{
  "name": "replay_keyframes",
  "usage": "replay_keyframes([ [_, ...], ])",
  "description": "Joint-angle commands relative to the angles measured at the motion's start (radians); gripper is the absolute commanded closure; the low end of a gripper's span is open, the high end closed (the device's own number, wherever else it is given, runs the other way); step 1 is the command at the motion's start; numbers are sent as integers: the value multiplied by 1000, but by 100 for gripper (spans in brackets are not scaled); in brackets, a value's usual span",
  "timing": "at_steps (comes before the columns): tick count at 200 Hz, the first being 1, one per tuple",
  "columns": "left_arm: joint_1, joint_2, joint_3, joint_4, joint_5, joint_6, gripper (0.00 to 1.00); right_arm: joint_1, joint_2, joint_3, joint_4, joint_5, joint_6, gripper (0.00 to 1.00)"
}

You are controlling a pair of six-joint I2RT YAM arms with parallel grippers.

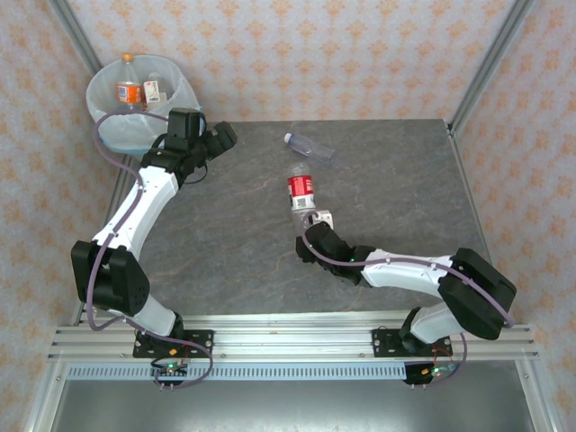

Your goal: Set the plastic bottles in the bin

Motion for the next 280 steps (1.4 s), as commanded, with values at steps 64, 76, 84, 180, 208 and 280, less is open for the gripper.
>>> replay_keyframes([
  [64, -28, -18, -124, 120, 294, 16, 0, -55, -40, 11, 176, -126, -128, 100],
  [76, -39, -26, -157, 181, 367, 15, 0, -55, -37, 21, 190, -146, -138, 100],
  [84, -57, -47, -197, 254, 399, 25, 0, -54, -36, 29, 203, -158, -142, 100],
  [180, -248, -80, -291, 707, 655, 25, 0, -56, -63, 137, 258, -371, -305, 100],
  [208, -257, -84, -268, 665, 643, 51, 0, -56, -76, 147, 278, -369, -312, 100],
  [280, -257, -119, -287, 755, 734, 63, 5, -56, -92, 139, 439, -333, -319, 100],
])
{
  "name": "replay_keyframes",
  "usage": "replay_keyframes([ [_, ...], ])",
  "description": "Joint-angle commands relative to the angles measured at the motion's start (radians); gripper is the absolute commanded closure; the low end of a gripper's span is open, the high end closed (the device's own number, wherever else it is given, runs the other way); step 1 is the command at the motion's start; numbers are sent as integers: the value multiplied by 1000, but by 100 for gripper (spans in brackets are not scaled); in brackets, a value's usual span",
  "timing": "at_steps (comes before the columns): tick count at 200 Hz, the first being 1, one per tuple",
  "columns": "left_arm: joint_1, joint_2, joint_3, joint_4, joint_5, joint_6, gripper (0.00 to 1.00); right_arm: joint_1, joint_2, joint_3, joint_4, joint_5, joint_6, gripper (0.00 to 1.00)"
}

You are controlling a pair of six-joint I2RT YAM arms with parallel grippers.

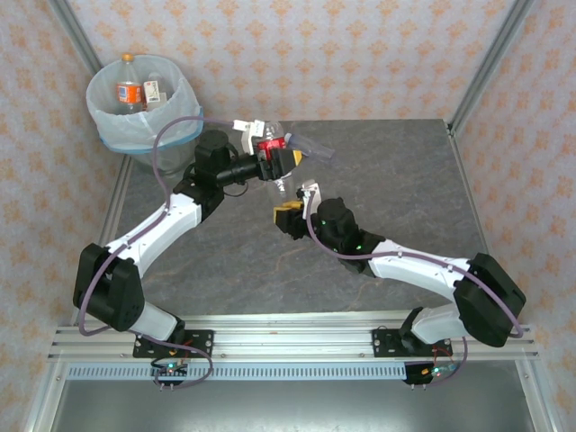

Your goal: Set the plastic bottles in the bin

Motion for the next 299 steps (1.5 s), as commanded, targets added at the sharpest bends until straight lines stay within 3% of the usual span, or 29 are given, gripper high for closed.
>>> replay_keyframes([
  [1, -14, -38, 1, 41, 84, 26, 5, 5, -35, 29, 131, -22, -62, 100],
  [37, -14, -19, 59, -9, 83, 20, 18, 5, -37, 30, 138, 19, -91, 100],
  [58, -14, -4, 80, -25, 86, 8, 21, 5, -33, 26, 143, 60, -92, 100],
  [104, -13, -12, 101, -105, -53, 34, 33, 5, -41, -5, 186, 124, -99, 88],
  [147, -13, 2, 119, -135, -133, 28, 36, 4, -42, -3, 174, 144, -75, 61],
  [206, -13, 5, 125, -183, -228, 27, 40, 5, -40, -4, 124, 245, -21, 42],
  [252, -13, 17, 139, -226, -290, 34, 41, 5, -13, 18, 75, 232, -22, 25],
  [284, -12, 13, 193, -351, -453, 120, 41, 4, 11, 32, 63, 243, -7, 0],
  [299, -11, 10, 235, -422, -572, 176, 41, 4, 19, 40, 48, 275, 5, 1],
])
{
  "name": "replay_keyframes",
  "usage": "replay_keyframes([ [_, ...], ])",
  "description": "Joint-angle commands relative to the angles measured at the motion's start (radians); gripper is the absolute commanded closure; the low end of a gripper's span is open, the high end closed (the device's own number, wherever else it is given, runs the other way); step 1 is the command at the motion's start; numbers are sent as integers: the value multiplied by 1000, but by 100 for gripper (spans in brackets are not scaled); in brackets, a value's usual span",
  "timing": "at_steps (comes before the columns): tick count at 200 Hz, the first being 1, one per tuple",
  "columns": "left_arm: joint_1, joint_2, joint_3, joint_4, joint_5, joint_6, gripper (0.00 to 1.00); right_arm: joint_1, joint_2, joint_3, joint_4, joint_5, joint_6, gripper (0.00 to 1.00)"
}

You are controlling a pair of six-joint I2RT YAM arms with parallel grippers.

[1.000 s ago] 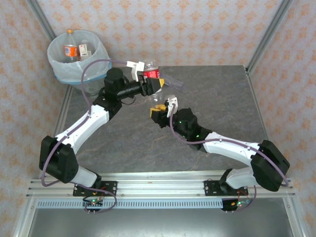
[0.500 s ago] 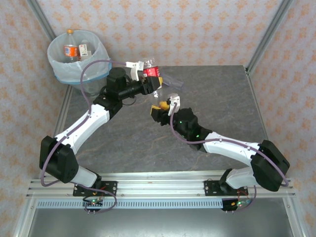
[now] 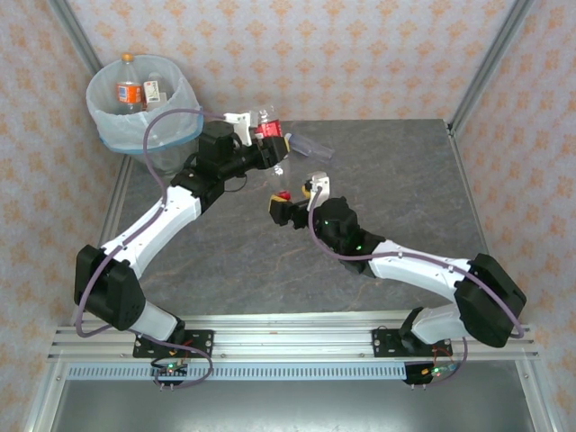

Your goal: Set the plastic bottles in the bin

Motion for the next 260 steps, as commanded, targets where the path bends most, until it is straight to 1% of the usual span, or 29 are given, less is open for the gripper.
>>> replay_keyframes([
  [1, 2, -5, 86, -121, -211, 111, 41, 2, 15, 41, -31, 54, 20, 1],
  [14, 4, 0, 134, -180, -341, 154, 41, 2, 19, 46, -51, 105, 30, 1],
  [36, 20, 30, 248, -294, -611, 181, 40, -1, 19, 51, -99, 216, 56, 1],
  [44, 35, 44, 292, -324, -674, 187, 40, -6, 17, 51, -112, 235, 64, 1],
  [52, 56, 55, 326, -333, -712, 199, 40, -12, 18, 48, -122, 242, 71, 1],
  [86, 163, 96, 432, -304, -787, 224, 40, -19, 26, 61, -186, 317, 98, 1],
  [101, 210, 127, 492, -303, -816, 236, 39, -24, 30, 69, -206, 328, 106, 1],
  [131, 290, 208, 636, -287, -819, 277, 38, -27, 32, 72, -216, 333, 107, 1],
  [160, 364, 331, 836, -340, -835, 286, 38, -31, 36, 76, -226, 336, 95, 1],
  [169, 386, 376, 912, -374, -839, 276, 38, -40, 38, 78, -230, 322, 78, 1],
  [176, 403, 411, 974, -398, -842, 266, 38, -58, 39, 83, -238, 288, 59, 1],
  [195, 438, 525, 1136, -453, -846, 253, 38, -150, 60, 129, -298, 94, -11, 1],
  [216, 450, 640, 1300, -488, -852, 268, 37, -242, 112, 212, -397, -10, -116, 1],
  [238, 450, 735, 1394, -465, -884, 315, 37, -331, 174, 279, -430, -84, -164, 1],
  [250, 453, 769, 1408, -428, -937, 334, 36, -374, 204, 306, -436, -114, -146, 1],
  [260, 459, 792, 1408, -393, -959, 341, 35, -395, 224, 321, -435, -145, -145, 1],
])
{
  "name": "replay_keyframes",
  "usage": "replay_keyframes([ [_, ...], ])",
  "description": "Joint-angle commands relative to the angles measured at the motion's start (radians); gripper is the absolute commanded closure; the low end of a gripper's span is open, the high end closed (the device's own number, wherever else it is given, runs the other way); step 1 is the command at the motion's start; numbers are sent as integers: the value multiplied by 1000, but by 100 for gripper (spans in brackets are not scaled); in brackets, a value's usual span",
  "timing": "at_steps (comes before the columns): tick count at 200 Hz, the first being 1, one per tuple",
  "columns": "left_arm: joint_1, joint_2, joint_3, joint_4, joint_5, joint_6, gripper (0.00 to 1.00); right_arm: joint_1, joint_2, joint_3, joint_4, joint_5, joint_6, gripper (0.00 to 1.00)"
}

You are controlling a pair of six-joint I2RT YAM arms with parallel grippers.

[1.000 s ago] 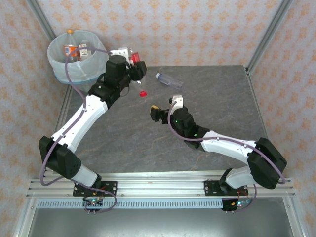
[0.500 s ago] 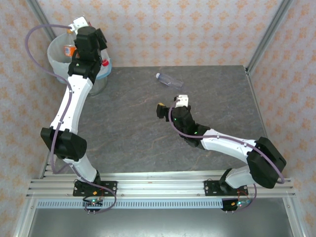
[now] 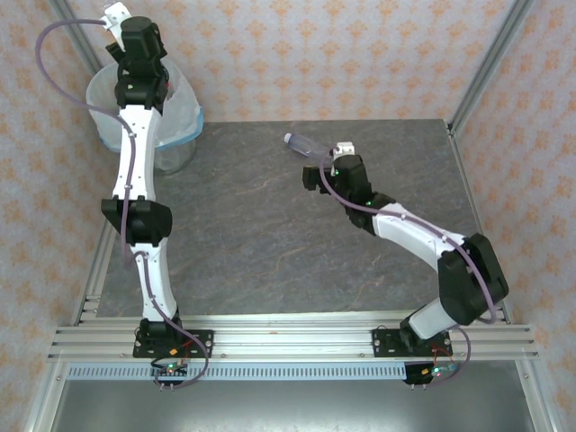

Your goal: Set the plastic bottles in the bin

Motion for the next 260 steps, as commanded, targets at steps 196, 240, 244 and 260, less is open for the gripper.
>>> replay_keyframes([
  [196, 52, -53, 34, -304, 527, -225, 0, -292, 1007, 1336, -1004, -492, -614, 1],
  [240, 52, -72, 27, -358, 559, -233, 0, -292, 1109, 1449, -975, -472, -590, 1],
  [244, 53, -76, 23, -363, 559, -235, 0, -293, 1115, 1453, -971, -471, -588, 1],
  [260, 53, -97, -13, -363, 582, -248, 0, -291, 1138, 1477, -968, -475, -594, 1],
])
